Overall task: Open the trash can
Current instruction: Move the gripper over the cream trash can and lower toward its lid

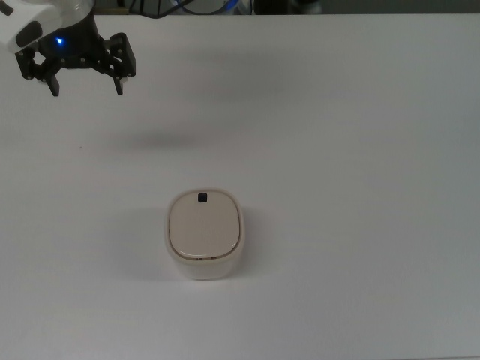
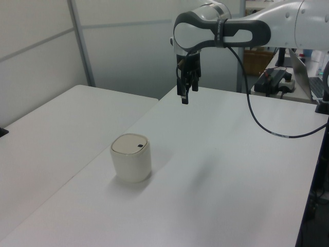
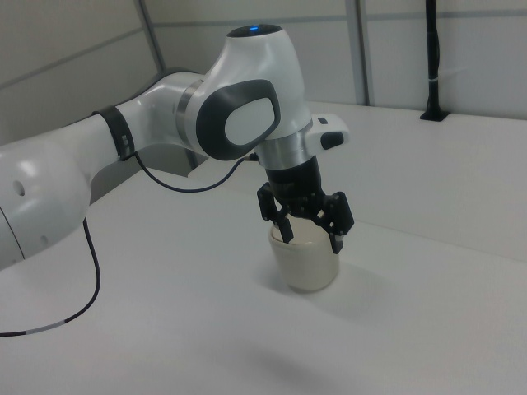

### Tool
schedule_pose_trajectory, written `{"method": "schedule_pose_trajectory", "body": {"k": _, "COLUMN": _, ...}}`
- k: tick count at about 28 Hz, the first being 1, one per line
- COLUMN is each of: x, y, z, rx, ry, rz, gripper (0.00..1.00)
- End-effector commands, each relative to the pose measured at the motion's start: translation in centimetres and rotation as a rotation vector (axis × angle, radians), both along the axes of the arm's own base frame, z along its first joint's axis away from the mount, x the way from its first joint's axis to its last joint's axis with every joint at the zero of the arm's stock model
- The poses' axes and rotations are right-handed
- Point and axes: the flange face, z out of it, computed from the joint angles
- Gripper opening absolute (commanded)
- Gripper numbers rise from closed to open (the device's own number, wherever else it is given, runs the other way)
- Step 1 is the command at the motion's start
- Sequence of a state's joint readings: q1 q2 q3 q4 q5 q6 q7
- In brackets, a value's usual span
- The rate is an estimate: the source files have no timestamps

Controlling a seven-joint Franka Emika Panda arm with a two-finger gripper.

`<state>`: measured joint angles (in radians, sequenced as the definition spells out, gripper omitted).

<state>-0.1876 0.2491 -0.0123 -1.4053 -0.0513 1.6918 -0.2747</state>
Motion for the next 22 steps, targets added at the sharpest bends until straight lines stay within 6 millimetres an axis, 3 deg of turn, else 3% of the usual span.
{"method": "schedule_pose_trajectory", "body": {"k": 1, "x": -0.5, "y": 0.4, "z": -0.4, "rx": -0.011, "ry": 0.037, "rz": 0.022, "gripper": 1.0}}
{"method": "schedule_pose_trajectory", "body": {"k": 11, "x": -0.1, "y": 0.6, "z": -1.1, "rx": -0.007, "ry": 0.041, "rz": 0.031, "gripper": 0.97}}
{"method": "schedule_pose_trajectory", "body": {"k": 19, "x": 0.0, "y": 1.3, "z": -1.1, "rx": 0.014, "ry": 0.035, "rz": 0.031, "gripper": 0.21}}
{"method": "schedule_pose_trajectory", "body": {"k": 22, "x": 0.1, "y": 1.7, "z": -1.0, "rx": 0.015, "ry": 0.031, "rz": 0.035, "gripper": 0.0}}
